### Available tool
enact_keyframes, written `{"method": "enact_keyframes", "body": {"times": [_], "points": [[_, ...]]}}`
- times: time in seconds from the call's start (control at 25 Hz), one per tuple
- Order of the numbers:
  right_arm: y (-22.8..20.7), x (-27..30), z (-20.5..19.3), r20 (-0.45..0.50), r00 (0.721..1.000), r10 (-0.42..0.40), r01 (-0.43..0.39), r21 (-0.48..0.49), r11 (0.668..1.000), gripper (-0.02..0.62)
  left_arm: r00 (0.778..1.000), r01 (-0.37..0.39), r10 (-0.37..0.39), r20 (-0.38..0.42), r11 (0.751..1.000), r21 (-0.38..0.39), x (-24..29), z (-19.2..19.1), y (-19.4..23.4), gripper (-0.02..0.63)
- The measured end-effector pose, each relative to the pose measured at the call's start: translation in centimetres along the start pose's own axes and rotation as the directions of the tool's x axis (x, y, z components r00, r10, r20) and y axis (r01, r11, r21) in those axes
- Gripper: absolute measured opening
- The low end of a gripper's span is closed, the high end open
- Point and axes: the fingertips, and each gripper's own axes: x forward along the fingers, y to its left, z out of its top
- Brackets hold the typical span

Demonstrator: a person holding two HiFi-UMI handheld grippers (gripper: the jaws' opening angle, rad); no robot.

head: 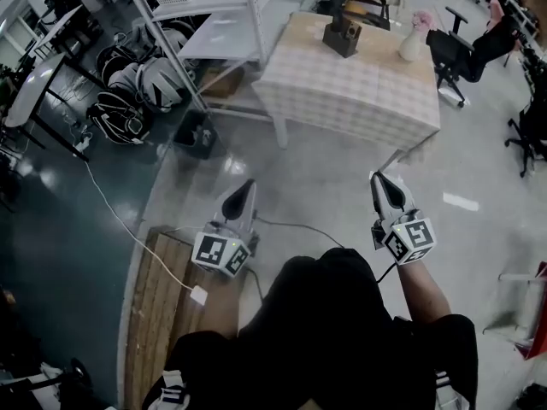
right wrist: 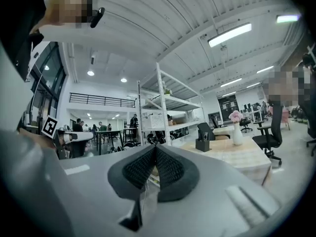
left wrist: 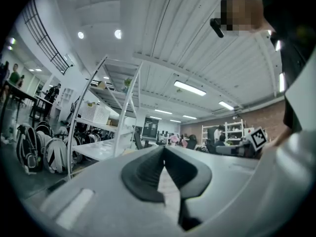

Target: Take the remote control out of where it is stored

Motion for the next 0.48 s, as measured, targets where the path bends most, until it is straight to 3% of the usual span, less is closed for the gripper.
{"method": "enact_keyframes", "body": {"times": [0.48], "points": [[-2.7, 5.2, 2.0, 0.072, 0.997, 0.021, -0.022, 0.021, 1.0, 0.005, 0.999, -0.021, 0.019, 0.04, 0.999, 0.032, 2.4, 1.4, 2.7, 0.002]]}}
